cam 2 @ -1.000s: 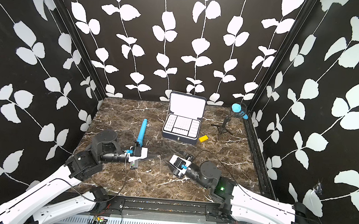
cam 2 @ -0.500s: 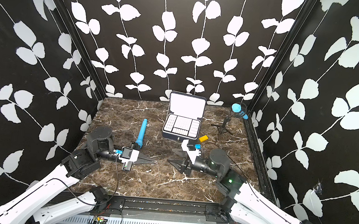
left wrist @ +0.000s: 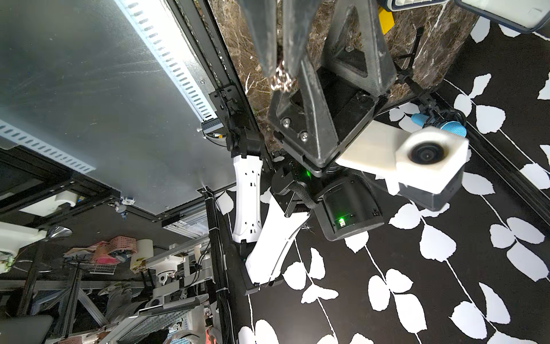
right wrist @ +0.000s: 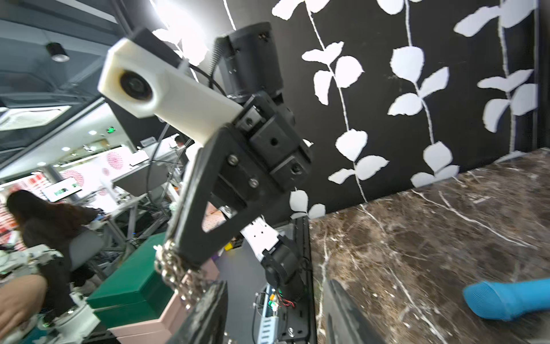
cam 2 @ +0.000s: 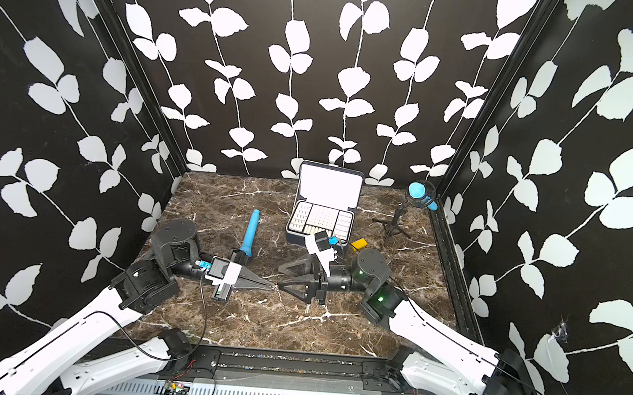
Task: Put jewelry chain into jewelry box
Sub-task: Pick up the necklace from the center of the board.
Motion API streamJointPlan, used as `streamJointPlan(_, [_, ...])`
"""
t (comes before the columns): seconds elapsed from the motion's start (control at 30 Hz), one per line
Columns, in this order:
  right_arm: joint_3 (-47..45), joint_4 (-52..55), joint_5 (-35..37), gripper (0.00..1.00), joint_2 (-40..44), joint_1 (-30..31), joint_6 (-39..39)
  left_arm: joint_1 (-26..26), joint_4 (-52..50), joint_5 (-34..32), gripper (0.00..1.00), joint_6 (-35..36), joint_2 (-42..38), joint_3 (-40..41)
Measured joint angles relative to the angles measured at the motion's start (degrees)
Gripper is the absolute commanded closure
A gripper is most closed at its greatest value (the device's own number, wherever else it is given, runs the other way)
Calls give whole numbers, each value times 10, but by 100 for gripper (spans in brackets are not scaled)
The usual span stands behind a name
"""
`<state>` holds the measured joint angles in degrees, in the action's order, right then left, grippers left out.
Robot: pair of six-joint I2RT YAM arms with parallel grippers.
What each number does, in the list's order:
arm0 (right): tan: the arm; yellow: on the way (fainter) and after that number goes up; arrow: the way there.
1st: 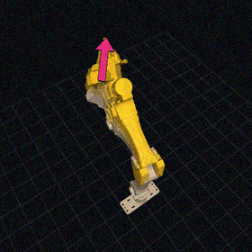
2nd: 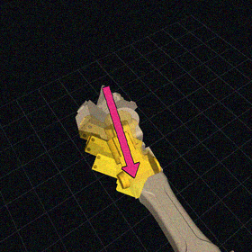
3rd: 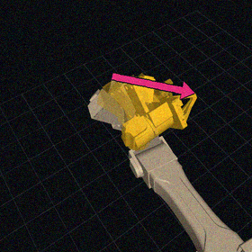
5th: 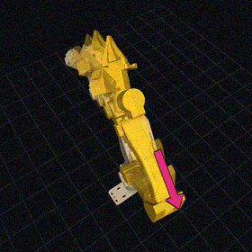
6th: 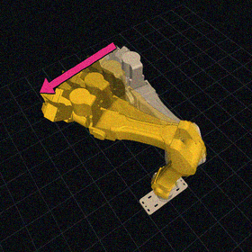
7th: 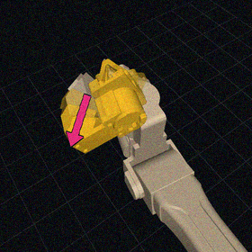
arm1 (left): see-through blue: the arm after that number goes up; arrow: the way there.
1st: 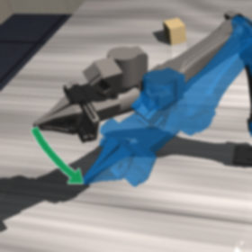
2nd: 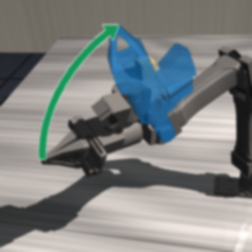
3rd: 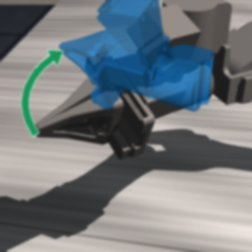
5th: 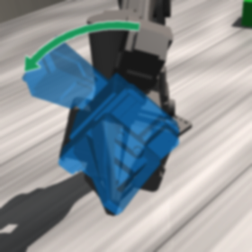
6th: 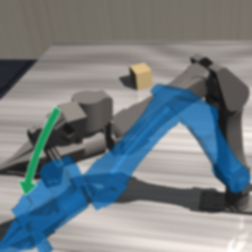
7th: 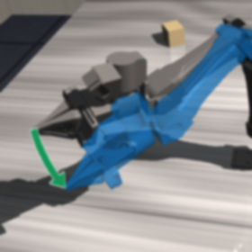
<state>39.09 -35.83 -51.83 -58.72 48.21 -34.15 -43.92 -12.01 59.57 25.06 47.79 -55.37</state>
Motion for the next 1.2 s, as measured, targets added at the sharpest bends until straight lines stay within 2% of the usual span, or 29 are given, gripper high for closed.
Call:
streamJointPlan(0.33, [12, -16, -40, 46, -4, 4, -34, 0, 4, 0, 100, 0, 3, 0])
streamJointPlan(0.77, [12, 22, -57, 53, 33, 5, -17, 0, -24, -21, 100, 18, -2, 0])
streamJointPlan(1.2, [12, 76, -57, 49, 37, 6, 5, 0, -40, -35, 100, 26, -11, -1])
